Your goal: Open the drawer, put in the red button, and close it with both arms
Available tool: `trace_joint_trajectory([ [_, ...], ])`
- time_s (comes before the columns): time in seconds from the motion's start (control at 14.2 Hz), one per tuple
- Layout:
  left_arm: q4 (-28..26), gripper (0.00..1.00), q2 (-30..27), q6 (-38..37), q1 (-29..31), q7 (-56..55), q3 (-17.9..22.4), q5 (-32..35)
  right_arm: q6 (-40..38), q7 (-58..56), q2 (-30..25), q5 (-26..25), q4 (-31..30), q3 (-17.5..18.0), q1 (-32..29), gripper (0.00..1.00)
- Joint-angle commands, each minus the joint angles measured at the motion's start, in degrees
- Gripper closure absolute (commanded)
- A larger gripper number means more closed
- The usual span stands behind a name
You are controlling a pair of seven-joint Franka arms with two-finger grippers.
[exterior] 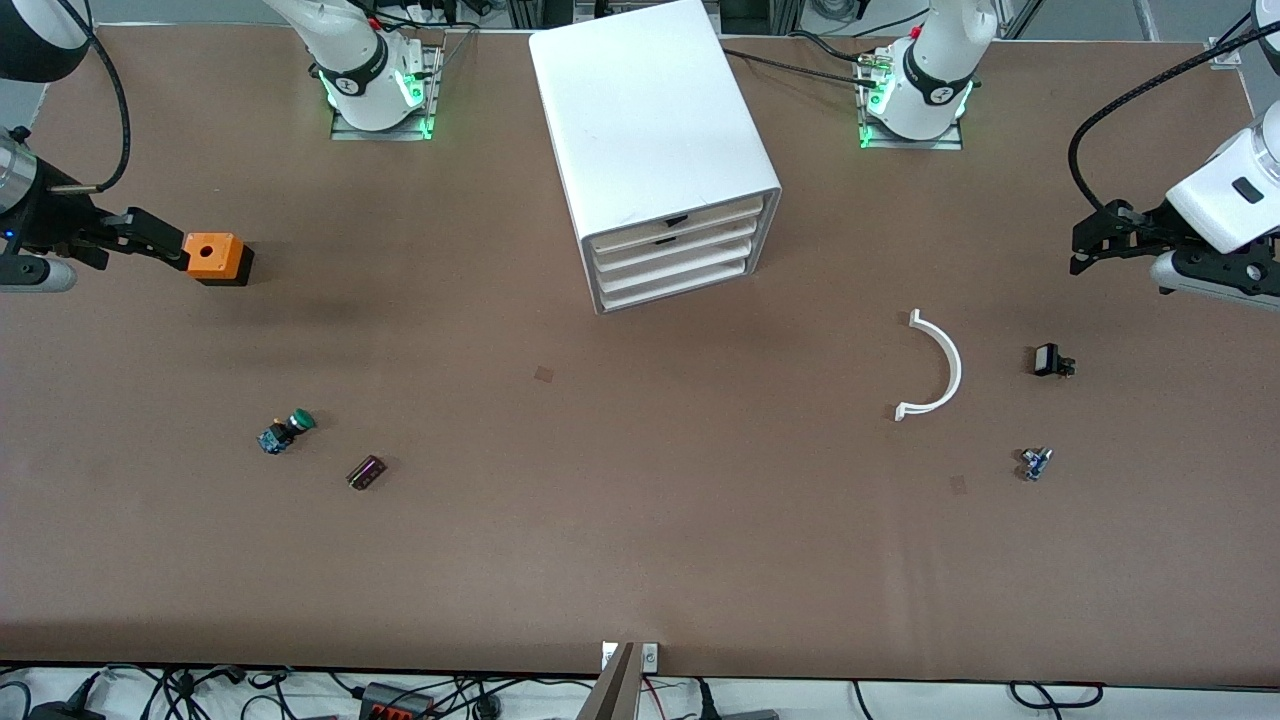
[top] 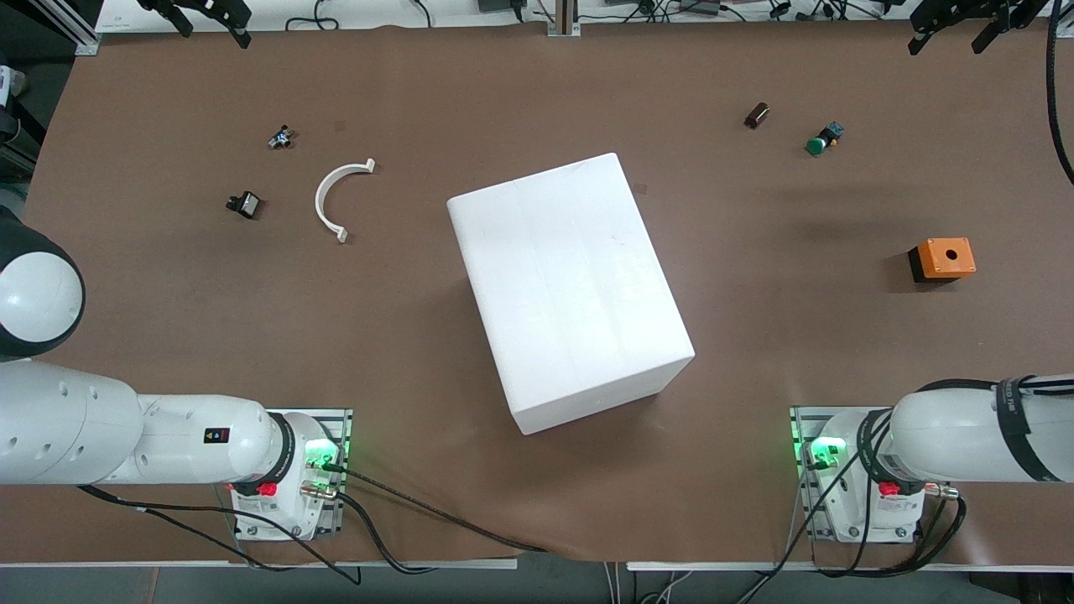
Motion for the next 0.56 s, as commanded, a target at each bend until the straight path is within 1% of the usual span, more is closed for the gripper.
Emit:
trace_joint_trajectory([
  [0.0, 2.26, 0.0, 0.99, -1.59, -0.25, 0.85, -0.05, 1.34, 0.09, -0.14, -0.98, -0.42, -0.72, 0.4, -0.25, 0.0],
  [0.49, 2.88, 0.0, 1.34, -2.11, -0.25, 0.76, -0.05, 1.25, 0.27, -0.23, -0.98, -0.51, -0.72, 0.31, -0.16, 0.0],
])
